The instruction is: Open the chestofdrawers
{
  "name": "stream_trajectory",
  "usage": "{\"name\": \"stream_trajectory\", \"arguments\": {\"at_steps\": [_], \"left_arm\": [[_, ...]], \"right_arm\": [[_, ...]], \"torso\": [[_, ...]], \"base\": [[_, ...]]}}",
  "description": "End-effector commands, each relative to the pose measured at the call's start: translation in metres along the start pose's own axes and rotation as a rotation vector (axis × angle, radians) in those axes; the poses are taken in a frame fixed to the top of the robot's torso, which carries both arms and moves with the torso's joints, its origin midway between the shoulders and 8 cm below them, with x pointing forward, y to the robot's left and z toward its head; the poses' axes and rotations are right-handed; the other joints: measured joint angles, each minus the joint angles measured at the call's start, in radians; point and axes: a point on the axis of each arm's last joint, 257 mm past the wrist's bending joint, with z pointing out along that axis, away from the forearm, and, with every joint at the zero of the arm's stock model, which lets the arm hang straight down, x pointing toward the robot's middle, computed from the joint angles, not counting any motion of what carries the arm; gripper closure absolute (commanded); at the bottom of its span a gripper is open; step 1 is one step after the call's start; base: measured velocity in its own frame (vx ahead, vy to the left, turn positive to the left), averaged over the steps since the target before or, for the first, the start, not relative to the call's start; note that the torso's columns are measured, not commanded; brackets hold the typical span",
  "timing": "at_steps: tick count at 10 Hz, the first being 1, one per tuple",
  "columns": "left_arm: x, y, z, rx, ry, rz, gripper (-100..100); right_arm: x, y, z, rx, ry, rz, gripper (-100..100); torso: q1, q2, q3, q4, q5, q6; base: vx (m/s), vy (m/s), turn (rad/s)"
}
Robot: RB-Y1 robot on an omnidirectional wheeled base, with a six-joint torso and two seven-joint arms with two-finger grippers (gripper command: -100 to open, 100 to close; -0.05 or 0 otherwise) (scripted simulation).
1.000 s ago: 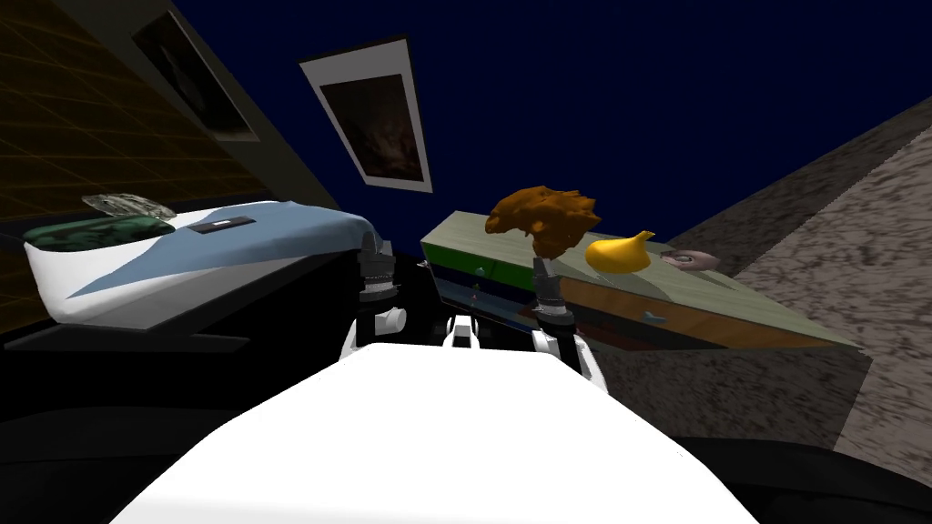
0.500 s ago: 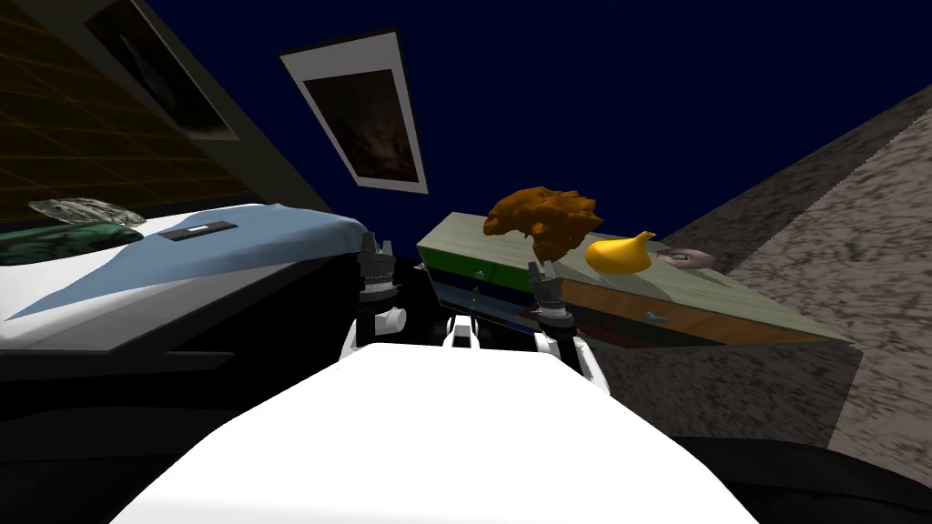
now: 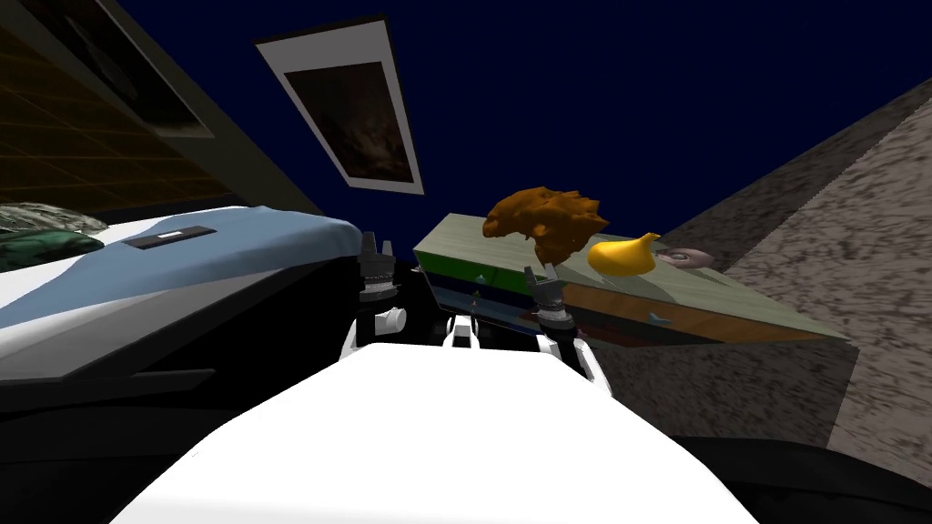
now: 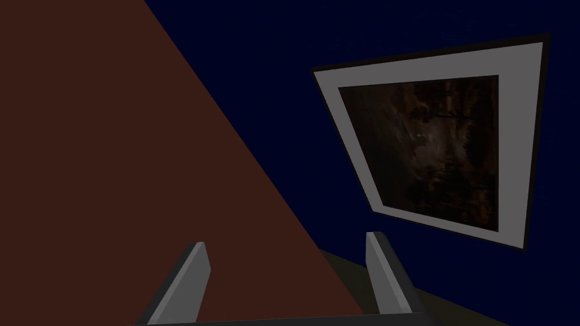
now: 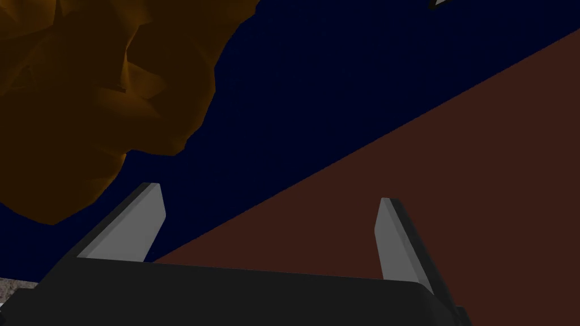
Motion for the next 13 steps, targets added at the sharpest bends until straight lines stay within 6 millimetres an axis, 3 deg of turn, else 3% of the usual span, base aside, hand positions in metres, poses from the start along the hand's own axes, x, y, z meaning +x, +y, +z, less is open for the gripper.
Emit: {"name": "stream_trajectory", "arguments": {"at_steps": [1, 13], "left_arm": [[0.000, 0.000, 0.000, 0.000, 0.000, 0.000, 0], [0.000, 0.000, 0.000, 0.000, 0.000, 0.000, 0]], "right_arm": [[0.006, -0.003, -0.007, -0.014, 0.020, -0.109, -100], [0.039, -0.018, -0.045, -0.082, 0.111, -0.535, -100]], "torso": [[0.001, -0.001, -0.001, 0.000, 0.000, 0.000], [-0.002, 0.001, 0.001, 0.000, -0.001, 0.000]], "base": [[0.073, 0.046, -0.060], [0.039, 0.033, -0.066]]}}
